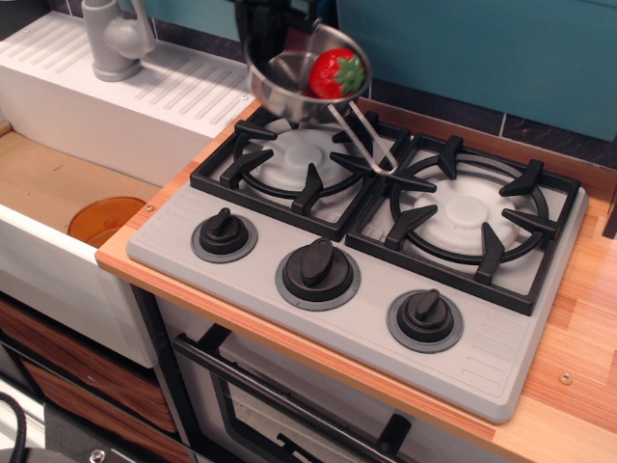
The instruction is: Put strawberry in pot or pan an put pot or pan on stove
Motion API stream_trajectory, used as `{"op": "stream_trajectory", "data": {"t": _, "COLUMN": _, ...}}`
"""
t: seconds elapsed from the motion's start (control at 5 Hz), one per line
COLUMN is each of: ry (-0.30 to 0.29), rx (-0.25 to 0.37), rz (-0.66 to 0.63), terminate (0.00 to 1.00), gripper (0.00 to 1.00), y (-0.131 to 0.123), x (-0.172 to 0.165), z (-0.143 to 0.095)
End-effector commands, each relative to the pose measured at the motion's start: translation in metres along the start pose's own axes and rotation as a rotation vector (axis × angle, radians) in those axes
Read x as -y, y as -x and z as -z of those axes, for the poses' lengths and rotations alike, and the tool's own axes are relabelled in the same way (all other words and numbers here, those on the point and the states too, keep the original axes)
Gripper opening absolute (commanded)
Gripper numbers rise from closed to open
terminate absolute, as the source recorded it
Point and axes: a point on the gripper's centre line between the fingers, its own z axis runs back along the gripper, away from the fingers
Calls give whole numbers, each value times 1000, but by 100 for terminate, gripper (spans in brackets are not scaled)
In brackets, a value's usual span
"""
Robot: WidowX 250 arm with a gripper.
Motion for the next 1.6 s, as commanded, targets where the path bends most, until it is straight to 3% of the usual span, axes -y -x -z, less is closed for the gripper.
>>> {"op": "stream_trajectory", "data": {"t": 0.0, "ry": -10, "rx": 89, "rz": -45, "terminate": 0, "gripper": 0, "y": 10, "x": -9, "z": 21}}
{"op": "stream_trajectory", "data": {"t": 0.2, "ry": -6, "rx": 113, "rz": -73, "terminate": 0, "gripper": 100, "y": 19, "x": 1, "z": 41}}
{"op": "stream_trajectory", "data": {"t": 0.4, "ry": 7, "rx": 106, "rz": -84, "terminate": 0, "gripper": 100, "y": 28, "x": 10, "z": 40}}
{"op": "stream_trajectory", "data": {"t": 1.0, "ry": -33, "rx": 4, "rz": -101, "terminate": 0, "gripper": 100, "y": 38, "x": 31, "z": -34}}
{"op": "stream_trajectory", "data": {"t": 1.4, "ry": -40, "rx": -38, "rz": -88, "terminate": 0, "gripper": 100, "y": 35, "x": 41, "z": -62}}
